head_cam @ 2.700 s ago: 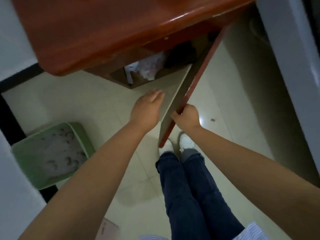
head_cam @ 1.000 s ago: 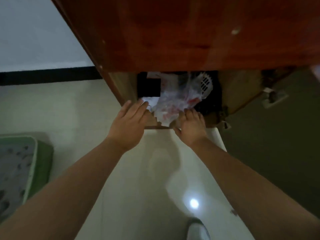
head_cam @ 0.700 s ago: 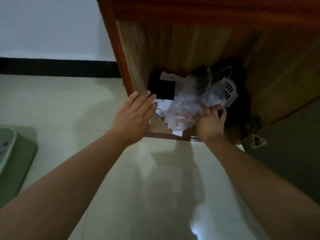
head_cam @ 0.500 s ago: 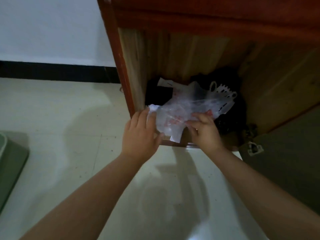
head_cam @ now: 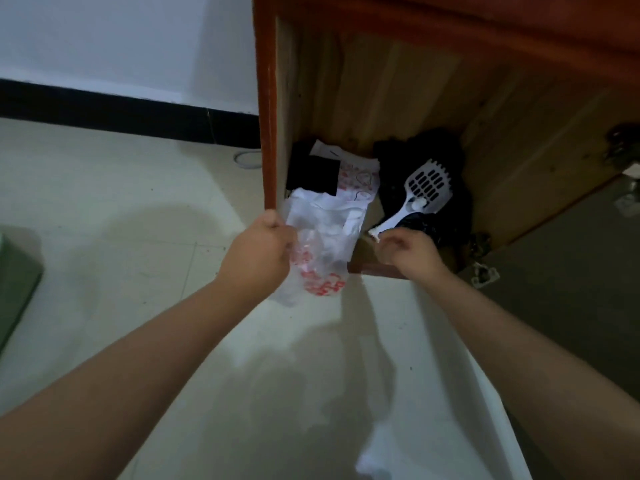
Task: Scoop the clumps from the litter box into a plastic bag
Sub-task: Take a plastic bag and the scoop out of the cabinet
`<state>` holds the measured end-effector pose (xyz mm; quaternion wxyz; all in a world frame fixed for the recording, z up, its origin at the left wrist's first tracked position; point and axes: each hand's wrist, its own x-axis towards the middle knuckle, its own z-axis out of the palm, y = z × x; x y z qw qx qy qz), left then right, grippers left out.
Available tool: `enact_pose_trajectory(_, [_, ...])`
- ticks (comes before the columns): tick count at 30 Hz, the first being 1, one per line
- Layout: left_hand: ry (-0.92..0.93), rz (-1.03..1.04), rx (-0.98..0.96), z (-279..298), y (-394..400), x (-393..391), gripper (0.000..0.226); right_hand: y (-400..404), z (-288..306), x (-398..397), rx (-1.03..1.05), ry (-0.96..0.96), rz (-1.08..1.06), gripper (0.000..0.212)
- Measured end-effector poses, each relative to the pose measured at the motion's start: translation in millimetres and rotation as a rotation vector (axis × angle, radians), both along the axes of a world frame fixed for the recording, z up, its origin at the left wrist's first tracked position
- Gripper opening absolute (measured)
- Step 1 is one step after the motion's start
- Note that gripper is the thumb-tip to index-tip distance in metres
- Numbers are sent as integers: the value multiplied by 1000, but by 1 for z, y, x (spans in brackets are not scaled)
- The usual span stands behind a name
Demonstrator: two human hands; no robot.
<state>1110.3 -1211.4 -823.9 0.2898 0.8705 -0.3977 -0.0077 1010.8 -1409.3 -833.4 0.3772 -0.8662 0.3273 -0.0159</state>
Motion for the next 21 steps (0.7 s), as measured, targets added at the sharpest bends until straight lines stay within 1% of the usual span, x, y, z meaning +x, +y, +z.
enact_pose_trajectory(1, [-32,-30,70,1,2,1,34,-6,-4,5,-38,67,-18,24])
enact_pose_trajectory(2, [-23,-62,152,2,3,0,44,-13,-9,10,-66,107,-41,27])
enact_pose_trajectory(3, [5,-72,202,2,3,-2,55,-20,-15,15,-87,157,-57,34])
enact_pose_trajectory(4, [48,-86,253,3,2,-6,63,-25,-21,21,-83,186,-92,36])
enact_pose_trajectory(6, [119,-66,307,1,-3,-9,63,-35,-34,34,-72,210,-175,21])
enact_pose_trajectory(9, [105,23,396,-4,-15,-10,48,-45,-50,55,-101,252,-282,46])
enact_pose_trajectory(11, [119,106,408,-10,-20,-7,35,-54,-63,67,-29,243,-400,56])
enact_pose_trajectory(14, [212,250,318,-15,-22,-8,26,-66,-78,73,70,219,-450,53])
enact_pose_trajectory(15, [228,288,276,-16,-22,-8,27,-68,-80,73,83,208,-468,49])
enact_pose_trajectory(17, [250,335,222,-18,-20,-8,35,-72,-82,75,152,120,-520,46])
enact_pose_trajectory(19, [275,361,247,-19,-17,-11,46,-73,-79,77,215,36,-569,49])
enact_pose_trajectory(20, [292,377,276,-19,-14,-14,52,-71,-78,76,241,-22,-592,44])
enact_pose_trajectory(21, [315,398,311,-20,-11,-15,56,-65,-69,75,321,-76,-633,28])
